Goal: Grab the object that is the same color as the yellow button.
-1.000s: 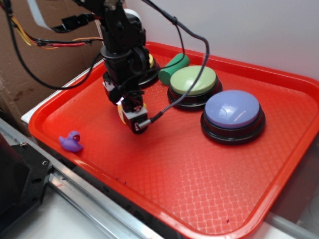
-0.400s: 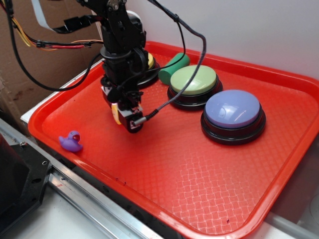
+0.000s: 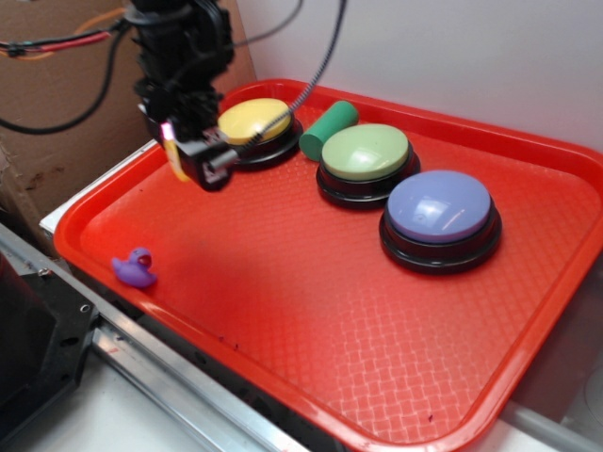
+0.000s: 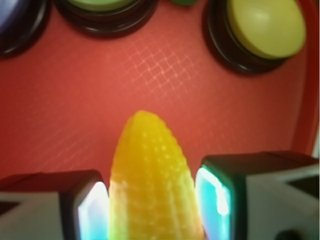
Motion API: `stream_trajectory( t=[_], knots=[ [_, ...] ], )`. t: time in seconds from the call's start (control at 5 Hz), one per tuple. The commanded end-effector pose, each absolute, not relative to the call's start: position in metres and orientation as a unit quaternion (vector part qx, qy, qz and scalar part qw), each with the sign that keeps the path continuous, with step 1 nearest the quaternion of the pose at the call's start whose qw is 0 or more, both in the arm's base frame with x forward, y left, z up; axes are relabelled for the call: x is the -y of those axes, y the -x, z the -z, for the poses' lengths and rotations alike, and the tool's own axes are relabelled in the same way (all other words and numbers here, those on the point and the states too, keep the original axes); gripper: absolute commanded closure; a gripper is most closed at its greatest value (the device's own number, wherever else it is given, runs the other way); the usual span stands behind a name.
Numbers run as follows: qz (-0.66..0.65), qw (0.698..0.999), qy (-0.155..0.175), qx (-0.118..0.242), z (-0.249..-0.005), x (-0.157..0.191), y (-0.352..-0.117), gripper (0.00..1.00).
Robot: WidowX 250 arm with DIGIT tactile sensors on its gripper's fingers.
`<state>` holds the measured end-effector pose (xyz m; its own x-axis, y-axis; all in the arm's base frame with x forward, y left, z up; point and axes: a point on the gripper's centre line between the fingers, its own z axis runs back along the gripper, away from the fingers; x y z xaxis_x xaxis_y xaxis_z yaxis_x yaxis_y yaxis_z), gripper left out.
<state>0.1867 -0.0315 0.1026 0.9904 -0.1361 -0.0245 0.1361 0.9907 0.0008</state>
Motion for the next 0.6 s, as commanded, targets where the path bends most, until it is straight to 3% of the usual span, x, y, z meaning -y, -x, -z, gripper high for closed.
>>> stream_trajectory(
  t=[0.0,0.2,0.4],
  knots=[
    [0.043,0.994,0.019,0.103,-0.2,0.043,-0.168,1.0],
    [0.038,0.992,-0.001,0.117,-0.203,0.045,-0.164,1.0],
    [0.039,0.996,0.008,0.079,-0.185,0.038,-0.171,1.0]
  ],
)
